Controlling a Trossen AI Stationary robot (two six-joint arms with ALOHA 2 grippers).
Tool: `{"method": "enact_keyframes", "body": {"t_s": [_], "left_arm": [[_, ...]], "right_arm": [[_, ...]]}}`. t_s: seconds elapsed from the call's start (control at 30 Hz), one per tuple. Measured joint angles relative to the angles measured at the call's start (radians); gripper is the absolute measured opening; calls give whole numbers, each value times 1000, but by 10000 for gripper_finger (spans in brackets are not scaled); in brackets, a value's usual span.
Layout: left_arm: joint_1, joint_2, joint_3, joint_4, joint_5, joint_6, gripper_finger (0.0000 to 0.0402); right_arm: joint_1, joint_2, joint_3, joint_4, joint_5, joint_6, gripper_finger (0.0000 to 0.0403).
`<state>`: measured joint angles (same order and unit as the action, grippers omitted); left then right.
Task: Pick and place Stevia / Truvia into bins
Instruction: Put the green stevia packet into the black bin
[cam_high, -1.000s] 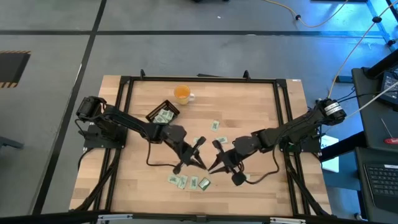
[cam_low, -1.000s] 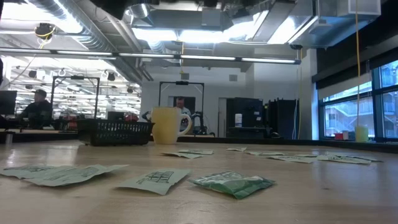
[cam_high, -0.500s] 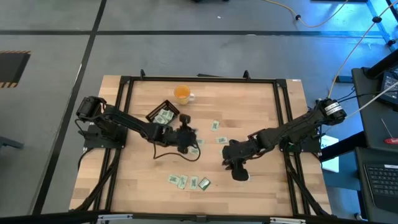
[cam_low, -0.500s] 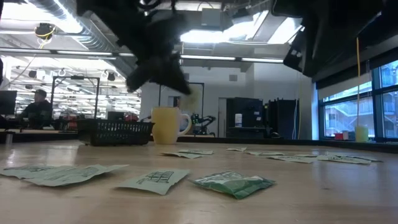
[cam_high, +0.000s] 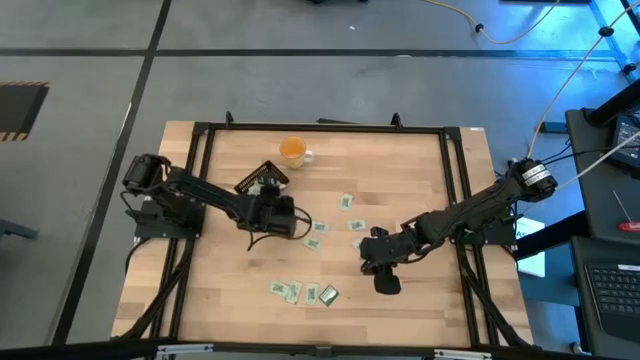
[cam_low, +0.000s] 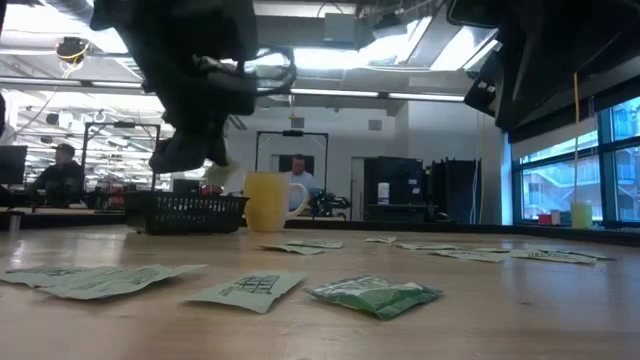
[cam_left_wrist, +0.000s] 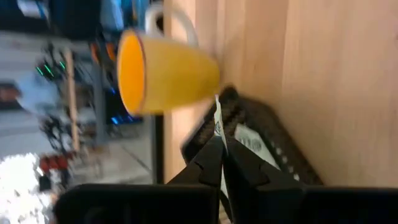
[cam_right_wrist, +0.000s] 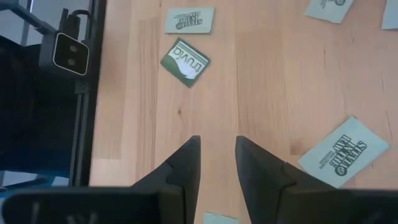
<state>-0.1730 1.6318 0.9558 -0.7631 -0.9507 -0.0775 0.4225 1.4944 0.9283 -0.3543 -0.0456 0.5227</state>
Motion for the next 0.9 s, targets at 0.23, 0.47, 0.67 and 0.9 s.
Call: {"method": "enact_keyframes", "body": {"t_s": [0.23, 0.47, 0.67, 0.9], "left_arm": [[47, 0, 0, -73, 132, -124, 5], [92, 0, 0, -77, 172, -155, 20], [131, 0, 0, -77, 211, -156, 45], [133, 0, 0, -75, 212, -154, 58]], "right_arm": [[14, 0, 0, -5, 3, 3, 104], [79, 3, 0, -13, 25, 57, 104], [140, 36, -1, -23, 82, 153, 104], [186, 98, -1, -17, 79, 211, 104]]}}
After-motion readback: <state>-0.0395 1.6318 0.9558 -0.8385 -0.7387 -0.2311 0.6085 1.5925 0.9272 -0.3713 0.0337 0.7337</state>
